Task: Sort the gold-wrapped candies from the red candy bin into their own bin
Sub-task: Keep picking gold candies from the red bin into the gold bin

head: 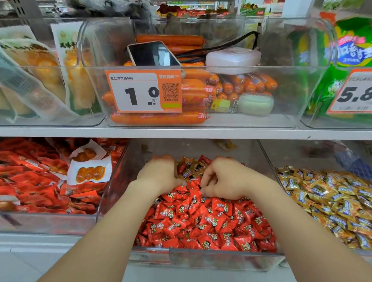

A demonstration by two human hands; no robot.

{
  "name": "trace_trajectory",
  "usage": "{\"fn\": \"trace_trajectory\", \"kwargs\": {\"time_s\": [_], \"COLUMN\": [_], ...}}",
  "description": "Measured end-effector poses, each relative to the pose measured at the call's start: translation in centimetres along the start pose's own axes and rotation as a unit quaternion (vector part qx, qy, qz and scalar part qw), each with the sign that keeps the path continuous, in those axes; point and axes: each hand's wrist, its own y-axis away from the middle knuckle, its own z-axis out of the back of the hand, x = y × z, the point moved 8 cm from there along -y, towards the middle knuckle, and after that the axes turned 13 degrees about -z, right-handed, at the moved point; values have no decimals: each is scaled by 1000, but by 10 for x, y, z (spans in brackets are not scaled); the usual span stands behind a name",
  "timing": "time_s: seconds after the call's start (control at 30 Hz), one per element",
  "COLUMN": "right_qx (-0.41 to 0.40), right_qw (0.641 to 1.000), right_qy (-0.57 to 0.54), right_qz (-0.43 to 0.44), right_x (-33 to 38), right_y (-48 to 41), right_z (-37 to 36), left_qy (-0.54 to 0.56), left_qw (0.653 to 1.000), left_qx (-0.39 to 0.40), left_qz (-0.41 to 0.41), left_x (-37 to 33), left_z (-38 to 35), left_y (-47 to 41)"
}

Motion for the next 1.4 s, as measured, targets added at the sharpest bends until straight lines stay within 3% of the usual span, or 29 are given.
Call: {"fn": "trace_trajectory", "kwargs": {"time_s": [0.13, 0.3, 0.43, 0.53, 0.63, 0.83, 0.93, 1.1, 1.2, 1.4], "right_qx": [-6, -62, -58, -74, -78, -139, -154, -148, -141, -37], "right_qw": [1000, 990, 979, 966, 965, 983, 988, 987, 984, 984], "right_qy": [-19, -120, -188, -235, -242, -116, -14, 60, 111, 165], "right_qz": [-4, -30, -53, -77, -68, -40, -29, -21, 19, 56], "right_x": [-1, -10, -22, -30, -28, -19, -17, -9, 2, 5], "right_y": [1, 4, 4, 1, -1, -5, -6, -8, -15, -33], "right_z": [3, 20, 22, 23, 23, 26, 22, 18, 9, -19], "left_qy": [15, 41, 88, 138, 121, 74, 46, -29, -30, 26], "left_qw": [1000, 999, 995, 987, 987, 992, 997, 994, 994, 996], "left_qx": [2, -24, -55, -84, -99, -102, -31, 76, 72, 27], "left_qz": [5, 3, -7, 21, 43, -33, -57, -77, -80, -82], "left_x": [-1, -2, -6, -5, 0, -3, -10, -15, -12, -9], "left_z": [1, 9, 20, 26, 27, 17, 2, -19, -20, -9], "left_y": [2, 7, 10, 14, 15, -2, -10, -18, -20, -16]}}
